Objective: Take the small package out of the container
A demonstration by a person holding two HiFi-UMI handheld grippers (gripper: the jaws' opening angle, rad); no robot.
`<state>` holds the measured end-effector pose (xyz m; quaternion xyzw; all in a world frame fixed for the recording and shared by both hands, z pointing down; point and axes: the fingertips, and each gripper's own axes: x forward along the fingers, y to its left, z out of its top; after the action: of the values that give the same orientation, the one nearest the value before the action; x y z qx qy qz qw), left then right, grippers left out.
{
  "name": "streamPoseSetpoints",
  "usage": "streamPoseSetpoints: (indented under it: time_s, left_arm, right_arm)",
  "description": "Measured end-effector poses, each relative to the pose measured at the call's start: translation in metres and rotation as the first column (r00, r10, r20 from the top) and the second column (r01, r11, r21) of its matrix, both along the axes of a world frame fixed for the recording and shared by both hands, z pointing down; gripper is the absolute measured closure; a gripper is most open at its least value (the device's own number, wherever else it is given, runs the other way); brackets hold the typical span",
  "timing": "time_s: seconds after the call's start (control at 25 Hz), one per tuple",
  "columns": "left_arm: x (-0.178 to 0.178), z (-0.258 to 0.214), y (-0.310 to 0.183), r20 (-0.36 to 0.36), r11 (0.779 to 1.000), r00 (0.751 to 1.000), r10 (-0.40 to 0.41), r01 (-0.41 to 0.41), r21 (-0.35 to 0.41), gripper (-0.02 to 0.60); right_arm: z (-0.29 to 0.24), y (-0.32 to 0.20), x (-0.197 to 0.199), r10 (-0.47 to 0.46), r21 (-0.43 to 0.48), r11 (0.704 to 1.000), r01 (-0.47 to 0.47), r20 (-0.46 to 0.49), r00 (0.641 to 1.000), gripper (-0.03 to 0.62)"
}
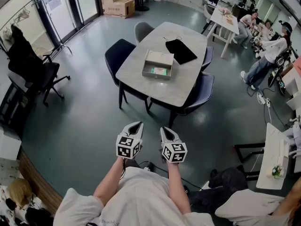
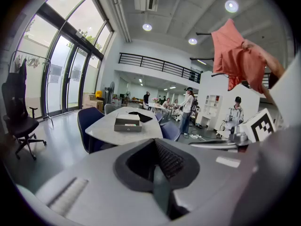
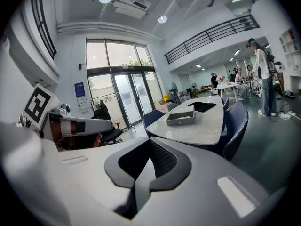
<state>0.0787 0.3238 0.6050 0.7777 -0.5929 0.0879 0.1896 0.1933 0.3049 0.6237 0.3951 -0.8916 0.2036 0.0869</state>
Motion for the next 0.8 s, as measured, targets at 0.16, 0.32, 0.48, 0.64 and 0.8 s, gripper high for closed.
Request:
streamPoseSetpoints:
  time_s: [0.16,0.32,0.48,0.64,0.8]
  left_arm:
    - [0.002,-0.001,0.000,0.002,1.000,1.000,0.005,-0.005,0.001,0.529]
    - [0.002,-0.001,-0.001,0.003,1.000,1.000,0.001,-0.001,0.000,0.529]
    - [-0.001,0.002,0.004,0.002,1.000,1.000,-0.014,0.014,-0.001,0.529]
    - [-0.019,0.008,0.011,-0.008,0.998,0.998,-0.059,0.059,-0.018,0.529]
    - [-0.027,0.018,0.007,-0.019,0.996,0.997,-0.076,0.076,-0.040,0.528]
  right_arm:
    - [0.001,0.000,-0.002,-0.010,-0.002,1.000,0.010,-0.008,1.000,0.595]
    - [0.008,-0.001,-0.005,-0.028,-0.023,0.999,0.027,-0.048,0.998,0.595]
    - [0.009,0.001,-0.013,-0.072,-0.026,0.997,0.072,-0.021,0.997,0.595]
    - [0.013,0.001,-0.022,-0.097,-0.055,0.994,0.097,0.000,0.995,0.595]
    - [0.028,-0.006,-0.021,-0.080,-0.113,0.991,0.078,-0.013,0.997,0.595]
